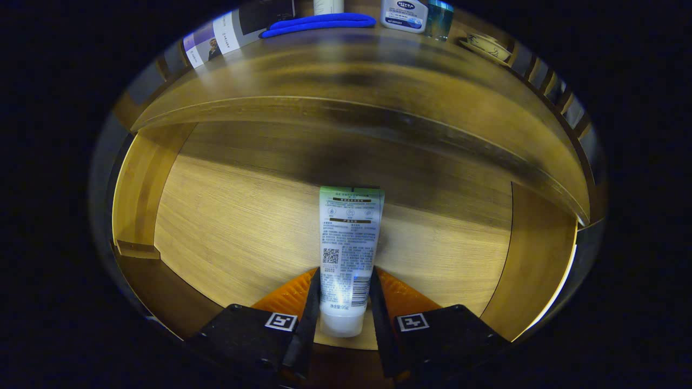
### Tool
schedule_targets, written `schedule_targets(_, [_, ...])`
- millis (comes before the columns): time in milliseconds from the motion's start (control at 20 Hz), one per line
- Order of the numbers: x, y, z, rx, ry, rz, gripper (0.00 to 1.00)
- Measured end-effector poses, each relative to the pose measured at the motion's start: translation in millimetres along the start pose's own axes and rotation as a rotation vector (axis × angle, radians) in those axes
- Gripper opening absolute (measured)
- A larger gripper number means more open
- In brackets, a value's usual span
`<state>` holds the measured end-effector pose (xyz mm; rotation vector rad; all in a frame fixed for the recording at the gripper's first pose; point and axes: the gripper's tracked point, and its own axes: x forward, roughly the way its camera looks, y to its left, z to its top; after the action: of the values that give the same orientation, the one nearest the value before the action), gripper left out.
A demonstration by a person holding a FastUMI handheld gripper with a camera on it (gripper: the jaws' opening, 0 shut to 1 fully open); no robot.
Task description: Pull open the drawer, take out the items inside it, and place them on the countertop above the cabinet.
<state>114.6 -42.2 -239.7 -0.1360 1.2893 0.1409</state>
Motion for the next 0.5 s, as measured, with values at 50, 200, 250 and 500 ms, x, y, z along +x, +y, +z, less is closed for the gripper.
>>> schedule_targets(50, [1.5, 2.5, -1.1, 0.004, -0.003, 0.015, 0.43])
schedule_targets(200, [-6.7, 11.9, -2.8, -0.023, -0.009, 0.058, 0.43])
schedule_targets(250, [-9.8, 14.1, -0.7, -0.02, -0.017, 0.069, 0.43])
schedule_targets(500, [-31.2, 16.3, 18.4, -0.013, -0.068, 0.125, 0.43])
